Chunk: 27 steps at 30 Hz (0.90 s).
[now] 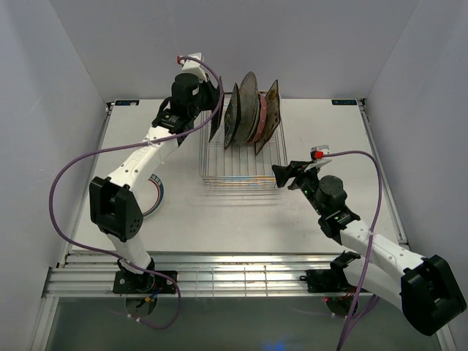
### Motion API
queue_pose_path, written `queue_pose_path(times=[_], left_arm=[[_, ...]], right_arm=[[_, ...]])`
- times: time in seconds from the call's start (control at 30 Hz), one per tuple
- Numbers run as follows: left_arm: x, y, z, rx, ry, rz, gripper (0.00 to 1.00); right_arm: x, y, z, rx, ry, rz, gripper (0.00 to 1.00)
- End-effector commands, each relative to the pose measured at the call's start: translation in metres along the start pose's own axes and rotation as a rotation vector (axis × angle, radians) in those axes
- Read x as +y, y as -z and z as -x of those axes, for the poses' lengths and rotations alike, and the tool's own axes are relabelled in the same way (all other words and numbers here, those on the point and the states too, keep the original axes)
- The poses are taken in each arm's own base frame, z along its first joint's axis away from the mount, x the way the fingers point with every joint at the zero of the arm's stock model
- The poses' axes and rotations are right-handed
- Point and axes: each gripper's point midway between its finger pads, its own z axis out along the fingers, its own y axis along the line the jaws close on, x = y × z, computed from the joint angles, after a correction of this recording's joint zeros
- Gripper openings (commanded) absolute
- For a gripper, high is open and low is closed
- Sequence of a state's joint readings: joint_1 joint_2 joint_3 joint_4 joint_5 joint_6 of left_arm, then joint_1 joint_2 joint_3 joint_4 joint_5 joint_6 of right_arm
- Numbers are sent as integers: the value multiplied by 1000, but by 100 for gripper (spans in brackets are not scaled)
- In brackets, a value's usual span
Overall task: Load the plates into the dish rack
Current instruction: Insert the plate into the dish rack.
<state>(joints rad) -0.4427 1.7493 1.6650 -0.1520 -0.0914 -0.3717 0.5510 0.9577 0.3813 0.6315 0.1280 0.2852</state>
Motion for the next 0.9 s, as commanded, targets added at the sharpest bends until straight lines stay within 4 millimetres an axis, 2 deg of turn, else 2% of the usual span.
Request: queue_pose_path(times=[0.0,0.2,0.43,0.87], left_arm=[[-36,17,80,-252,35,-94,0],[-45,14,74,-263,16,-142,0],[-54,13,78,-282,-11,-178,0],[-56,-5,55,-235,-8,-185,0]], right_arm=[[6,-5,21,-70,-8,18,76],[6,-6,21,-66,-9,20,76],[7,-7,21,-66,-10,21,76],[6,-5,21,-68,-9,19,76]])
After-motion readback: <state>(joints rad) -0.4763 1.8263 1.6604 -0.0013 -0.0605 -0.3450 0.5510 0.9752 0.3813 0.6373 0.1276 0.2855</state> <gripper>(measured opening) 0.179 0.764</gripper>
